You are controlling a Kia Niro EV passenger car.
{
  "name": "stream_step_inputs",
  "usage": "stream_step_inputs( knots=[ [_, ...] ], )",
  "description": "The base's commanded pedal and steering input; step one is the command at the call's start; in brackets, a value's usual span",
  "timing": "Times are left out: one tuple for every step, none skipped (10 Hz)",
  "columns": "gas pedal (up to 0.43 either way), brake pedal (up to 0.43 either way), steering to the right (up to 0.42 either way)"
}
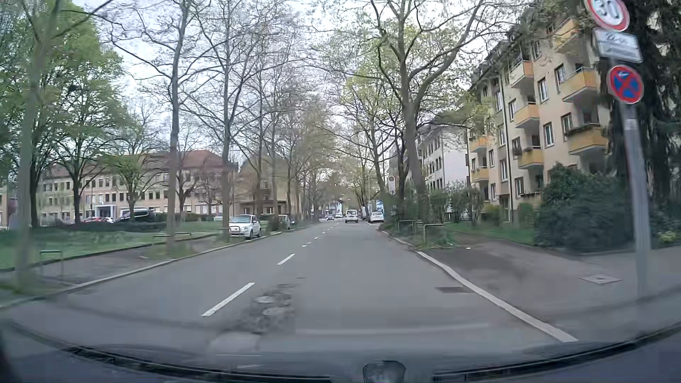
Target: Follow the waypoints while adhering to traffic rules and regulations
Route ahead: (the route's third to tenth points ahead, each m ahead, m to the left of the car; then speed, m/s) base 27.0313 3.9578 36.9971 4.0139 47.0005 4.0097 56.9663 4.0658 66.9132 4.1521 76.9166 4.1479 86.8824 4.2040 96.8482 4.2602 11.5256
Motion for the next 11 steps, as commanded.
stream_step_inputs(
  knots=[
    [0.0,0.0,0.004],
    [0.0,0.0,0.004],
    [0.0,0.0,0.004],
    [0.0,0.0,0.004],
    [0.0,0.0,0.004],
    [0.0,0.0,0.002],
    [0.0,0.0,0.0],
    [0.008,0.0,0.0],
    [0.02,0.0,0.0],
    [0.039,0.0,0.0],
    [0.039,0.0,0.0]
  ],
)
